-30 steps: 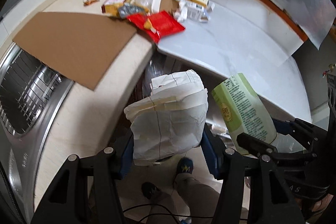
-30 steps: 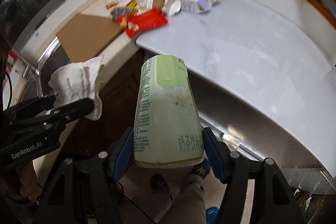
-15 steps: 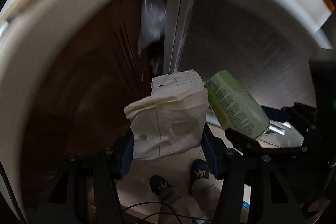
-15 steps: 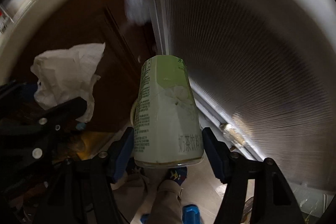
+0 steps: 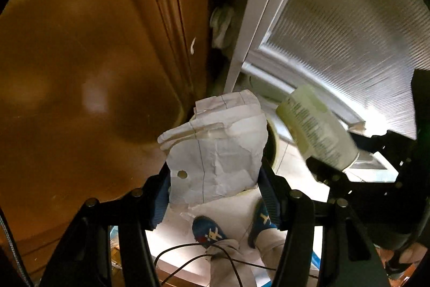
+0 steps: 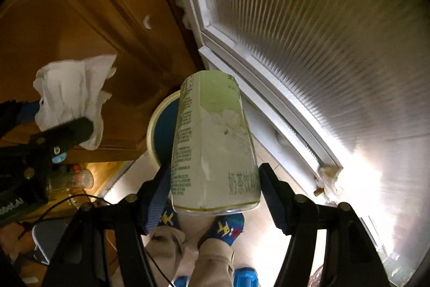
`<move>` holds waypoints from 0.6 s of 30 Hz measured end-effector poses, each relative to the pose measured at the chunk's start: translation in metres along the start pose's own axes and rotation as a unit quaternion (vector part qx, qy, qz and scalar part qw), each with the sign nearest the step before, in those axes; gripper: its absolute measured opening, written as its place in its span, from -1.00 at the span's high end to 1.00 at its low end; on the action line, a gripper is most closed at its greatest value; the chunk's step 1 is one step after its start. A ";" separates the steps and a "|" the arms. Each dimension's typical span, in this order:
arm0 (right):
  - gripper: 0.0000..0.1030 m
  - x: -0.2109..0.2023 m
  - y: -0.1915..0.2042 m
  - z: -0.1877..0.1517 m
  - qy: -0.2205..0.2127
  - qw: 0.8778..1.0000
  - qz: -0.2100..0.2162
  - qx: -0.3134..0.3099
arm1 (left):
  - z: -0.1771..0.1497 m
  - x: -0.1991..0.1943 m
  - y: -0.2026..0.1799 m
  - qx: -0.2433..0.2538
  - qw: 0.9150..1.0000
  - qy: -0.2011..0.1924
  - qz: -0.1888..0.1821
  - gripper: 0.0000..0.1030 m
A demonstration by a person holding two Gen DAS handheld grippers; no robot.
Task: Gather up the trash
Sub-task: 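Open the right tool over the bin while the left tool releases the paper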
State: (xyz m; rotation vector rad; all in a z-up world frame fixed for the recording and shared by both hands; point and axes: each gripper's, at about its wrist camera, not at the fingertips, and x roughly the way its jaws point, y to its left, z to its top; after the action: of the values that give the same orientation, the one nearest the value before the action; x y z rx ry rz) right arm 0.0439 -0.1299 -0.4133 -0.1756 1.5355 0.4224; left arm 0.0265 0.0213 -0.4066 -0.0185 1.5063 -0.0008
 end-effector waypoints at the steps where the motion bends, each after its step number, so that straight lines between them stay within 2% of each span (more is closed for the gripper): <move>1: -0.28 0.004 -0.004 0.001 0.001 1.000 0.000 0.000 | 0.001 0.005 0.000 0.000 1.000 0.004 0.000 -0.13; 6: -0.29 0.014 -0.006 0.010 0.002 1.000 0.008 -0.004 | 0.008 0.025 0.001 -0.003 1.000 0.015 -0.006 -0.15; 13: -0.30 0.025 0.003 -0.001 -0.002 1.000 0.023 -0.006 | 0.011 0.033 0.007 0.005 1.000 0.026 -0.005 -0.31; 15: -0.30 0.027 0.003 -0.002 0.002 1.000 0.028 0.001 | 0.011 0.034 0.009 0.007 1.000 0.025 -0.001 -0.51; 18: -0.30 0.031 -0.002 -0.003 0.004 0.999 0.044 0.017 | 0.013 0.034 0.010 0.011 1.000 0.022 0.001 -0.69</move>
State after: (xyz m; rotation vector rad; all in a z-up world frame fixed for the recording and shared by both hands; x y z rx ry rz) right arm 0.0410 -0.1276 -0.4442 -0.0847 1.5603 0.4652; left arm 0.0420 0.0315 -0.4394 0.0005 1.5499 -0.0163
